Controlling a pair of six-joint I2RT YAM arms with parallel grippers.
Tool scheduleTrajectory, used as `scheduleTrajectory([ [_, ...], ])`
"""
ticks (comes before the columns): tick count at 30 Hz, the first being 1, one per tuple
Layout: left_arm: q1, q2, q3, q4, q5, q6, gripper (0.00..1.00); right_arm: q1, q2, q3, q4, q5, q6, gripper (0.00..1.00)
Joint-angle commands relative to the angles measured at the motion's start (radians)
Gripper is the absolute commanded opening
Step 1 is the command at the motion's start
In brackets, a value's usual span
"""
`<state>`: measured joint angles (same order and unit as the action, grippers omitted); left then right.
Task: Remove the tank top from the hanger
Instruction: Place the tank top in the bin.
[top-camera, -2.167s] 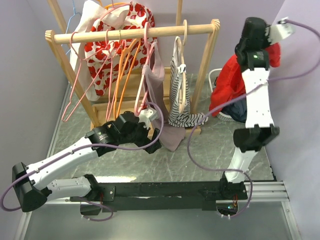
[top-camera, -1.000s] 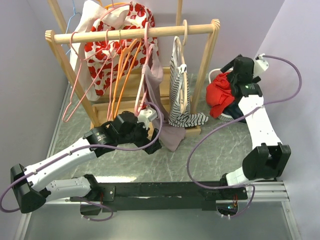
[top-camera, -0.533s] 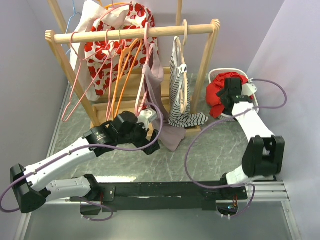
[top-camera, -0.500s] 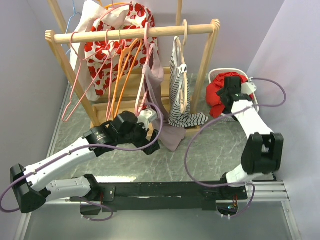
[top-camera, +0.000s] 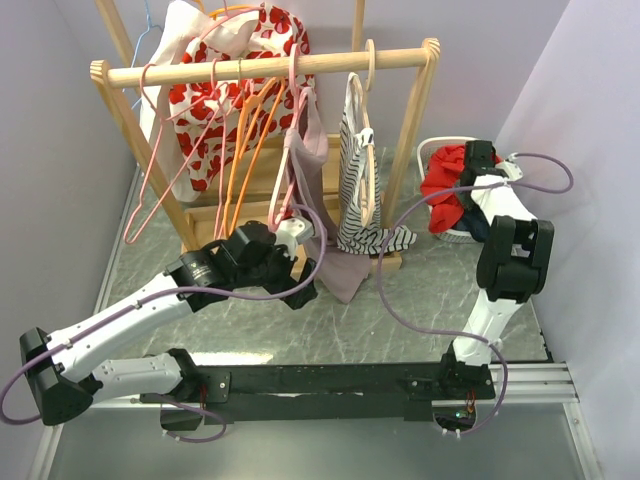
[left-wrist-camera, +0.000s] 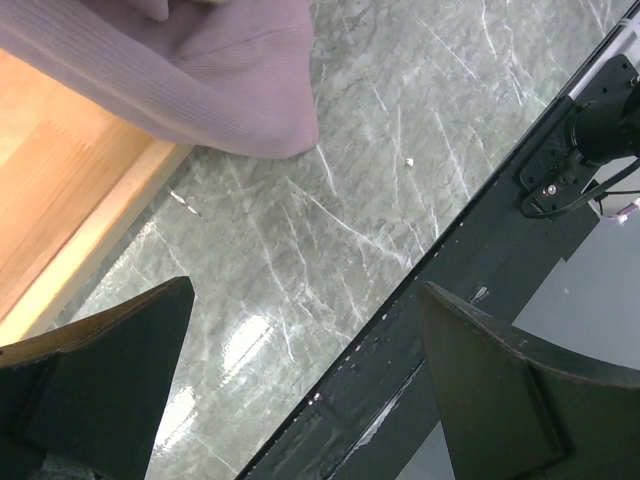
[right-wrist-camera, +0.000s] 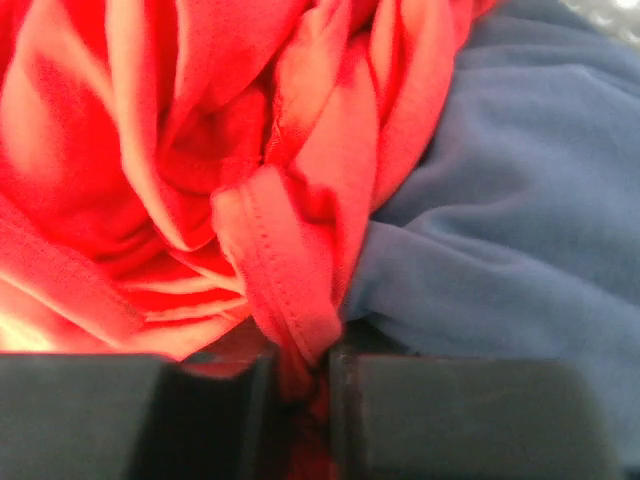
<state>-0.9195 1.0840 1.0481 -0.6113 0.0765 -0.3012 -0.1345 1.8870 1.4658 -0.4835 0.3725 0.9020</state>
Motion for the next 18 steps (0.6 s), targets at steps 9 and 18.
scheduleTrajectory([
  [9,-0.001,0.06,0.095,0.031,0.012,0.013,1.0,-0.027,-0.031,0.151,0.25,-0.132,-0.075,0.0],
  [18,-0.001,0.03,0.081,0.018,-0.011,-0.01,0.99,-0.028,0.185,0.515,0.113,-0.11,-0.054,0.0],
])
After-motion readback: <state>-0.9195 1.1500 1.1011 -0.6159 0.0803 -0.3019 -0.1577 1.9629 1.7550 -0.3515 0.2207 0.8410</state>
